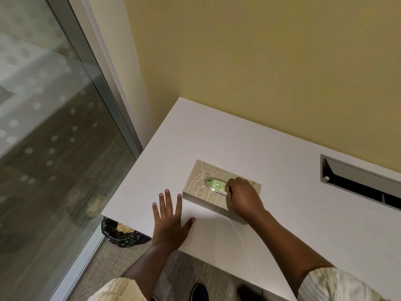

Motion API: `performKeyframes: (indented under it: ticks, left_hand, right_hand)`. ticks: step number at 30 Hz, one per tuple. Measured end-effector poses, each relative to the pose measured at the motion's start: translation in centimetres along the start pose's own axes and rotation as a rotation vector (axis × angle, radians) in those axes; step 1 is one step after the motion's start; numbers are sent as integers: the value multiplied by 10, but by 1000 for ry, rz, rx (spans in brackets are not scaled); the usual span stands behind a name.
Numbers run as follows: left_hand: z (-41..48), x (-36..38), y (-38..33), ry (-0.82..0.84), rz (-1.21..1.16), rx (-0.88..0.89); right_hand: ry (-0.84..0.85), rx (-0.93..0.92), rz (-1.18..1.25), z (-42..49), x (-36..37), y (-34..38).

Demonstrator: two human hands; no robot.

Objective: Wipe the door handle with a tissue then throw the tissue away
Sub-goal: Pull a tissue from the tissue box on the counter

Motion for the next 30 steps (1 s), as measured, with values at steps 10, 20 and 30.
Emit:
performKeyframes:
  ticks: [10, 20, 30]
  left_hand:
    - [0, 1, 0, 22, -17, -1]
    - [2, 7, 2, 43, -14, -7]
    - [2, 6, 3, 53, -14, -23]
  right_hand:
    - [-103, -51, 80, 8, -26, 12]
    - [-224, 26, 312, 11, -61, 1]
    - [-247, 209, 628, 7, -61, -23]
Point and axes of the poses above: each hand's wrist, its own z-axis towards the middle knuckle, its own x-axis out of the palm, y = z × x, the point moved 9 cm from there along z, towards the middle knuckle, and after that the axes turned 12 degrees about -x, right-handed, at the moved point
